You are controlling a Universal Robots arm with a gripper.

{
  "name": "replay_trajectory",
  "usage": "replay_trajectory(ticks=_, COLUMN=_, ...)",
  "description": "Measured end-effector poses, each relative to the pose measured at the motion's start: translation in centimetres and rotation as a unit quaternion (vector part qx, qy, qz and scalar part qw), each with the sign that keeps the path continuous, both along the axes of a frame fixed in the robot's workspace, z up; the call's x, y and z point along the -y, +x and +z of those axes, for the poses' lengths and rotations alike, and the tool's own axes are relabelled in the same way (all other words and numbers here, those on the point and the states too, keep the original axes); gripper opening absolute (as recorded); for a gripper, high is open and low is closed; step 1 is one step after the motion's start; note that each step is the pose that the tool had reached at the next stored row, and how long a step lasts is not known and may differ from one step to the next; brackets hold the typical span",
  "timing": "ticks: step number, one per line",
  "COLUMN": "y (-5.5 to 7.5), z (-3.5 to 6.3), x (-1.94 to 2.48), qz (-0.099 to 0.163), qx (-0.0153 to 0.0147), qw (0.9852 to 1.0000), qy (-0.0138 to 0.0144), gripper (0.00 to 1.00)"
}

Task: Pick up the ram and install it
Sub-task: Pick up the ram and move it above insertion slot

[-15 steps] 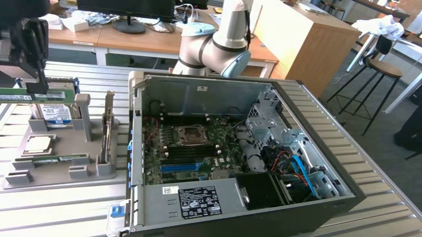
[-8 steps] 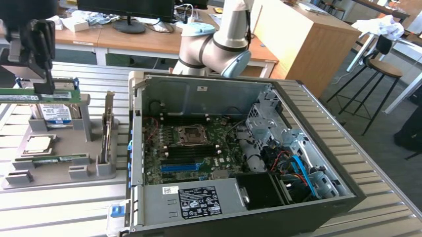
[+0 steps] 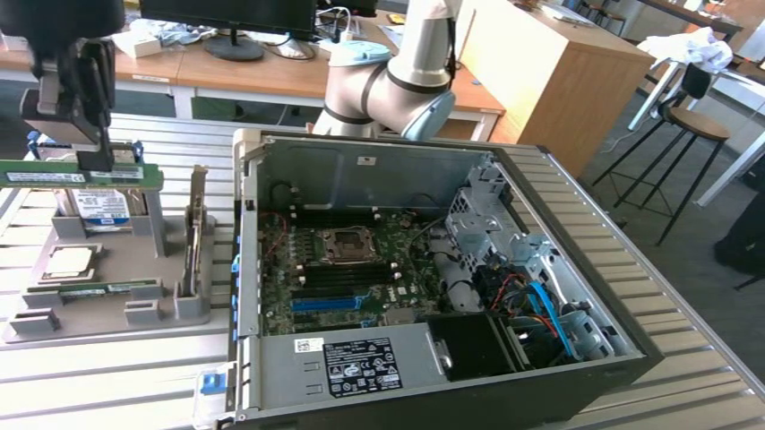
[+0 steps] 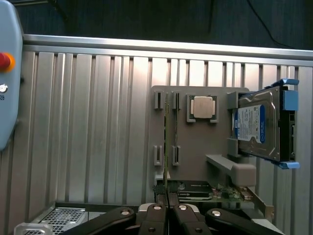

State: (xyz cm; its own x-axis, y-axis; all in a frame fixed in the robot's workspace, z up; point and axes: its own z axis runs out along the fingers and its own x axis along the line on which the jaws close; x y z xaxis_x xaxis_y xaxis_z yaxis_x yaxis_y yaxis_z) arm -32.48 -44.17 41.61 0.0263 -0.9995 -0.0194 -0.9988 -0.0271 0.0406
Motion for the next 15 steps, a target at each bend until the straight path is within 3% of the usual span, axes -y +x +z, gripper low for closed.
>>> replay_trajectory(ticks=15, y=2.6, z=0.00, x=0.00, qz=0.000, qx=0.0000, qw=1.0000, qy=0.0011, gripper=0.11)
